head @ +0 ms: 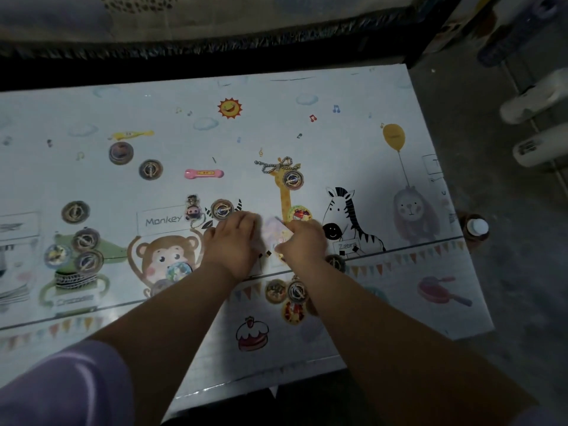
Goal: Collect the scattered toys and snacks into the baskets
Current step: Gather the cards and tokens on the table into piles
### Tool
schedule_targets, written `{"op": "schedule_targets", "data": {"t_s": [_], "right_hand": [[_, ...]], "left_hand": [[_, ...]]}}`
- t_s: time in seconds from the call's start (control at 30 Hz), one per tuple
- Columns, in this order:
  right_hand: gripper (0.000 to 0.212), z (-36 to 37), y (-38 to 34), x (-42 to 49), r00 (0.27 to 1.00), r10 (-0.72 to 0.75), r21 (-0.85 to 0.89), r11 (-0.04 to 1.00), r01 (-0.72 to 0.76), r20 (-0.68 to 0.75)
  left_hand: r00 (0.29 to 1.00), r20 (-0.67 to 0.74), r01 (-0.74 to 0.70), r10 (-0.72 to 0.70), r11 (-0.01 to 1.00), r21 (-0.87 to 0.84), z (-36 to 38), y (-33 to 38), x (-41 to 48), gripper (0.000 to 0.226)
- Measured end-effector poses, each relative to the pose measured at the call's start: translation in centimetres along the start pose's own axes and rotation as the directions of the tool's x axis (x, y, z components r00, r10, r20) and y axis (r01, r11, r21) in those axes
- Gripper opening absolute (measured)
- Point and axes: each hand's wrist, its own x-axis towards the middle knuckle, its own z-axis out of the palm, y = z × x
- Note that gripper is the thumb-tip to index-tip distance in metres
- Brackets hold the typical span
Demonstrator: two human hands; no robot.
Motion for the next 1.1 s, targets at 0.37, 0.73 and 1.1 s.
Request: {"op": "schedule_targets", "data": {"t_s": [0.37, 0.73, 1.1], "right_hand": [[0.021, -4.2, -1.0, 2.3, 0.880, -0.468, 0.153, 0.878, 0.453, 0.083], [0.033, -2.7, -0.9, 3.4, 0.912, -0.348, -0.208, 0.929, 0.305, -0.218], [0.028, -5.7, 7.0, -0.5, 0.944, -0.002, -0.119, 0.992, -0.040, -0.331]], "left_hand": [[0.978, -0.160, 0.037, -0.137, 0.860, -0.508, -1.9, -0.5, 0.7, 0.034], [0.987, -0.007, 0.158, -0.160, 0.983, -0.096, -0.9, -3.8, -1.3, 0.050], [0.995, 0.041, 0.090, -0.090, 0.996, -0.012, -0.5, -3.6, -2.7, 0.068]]}}
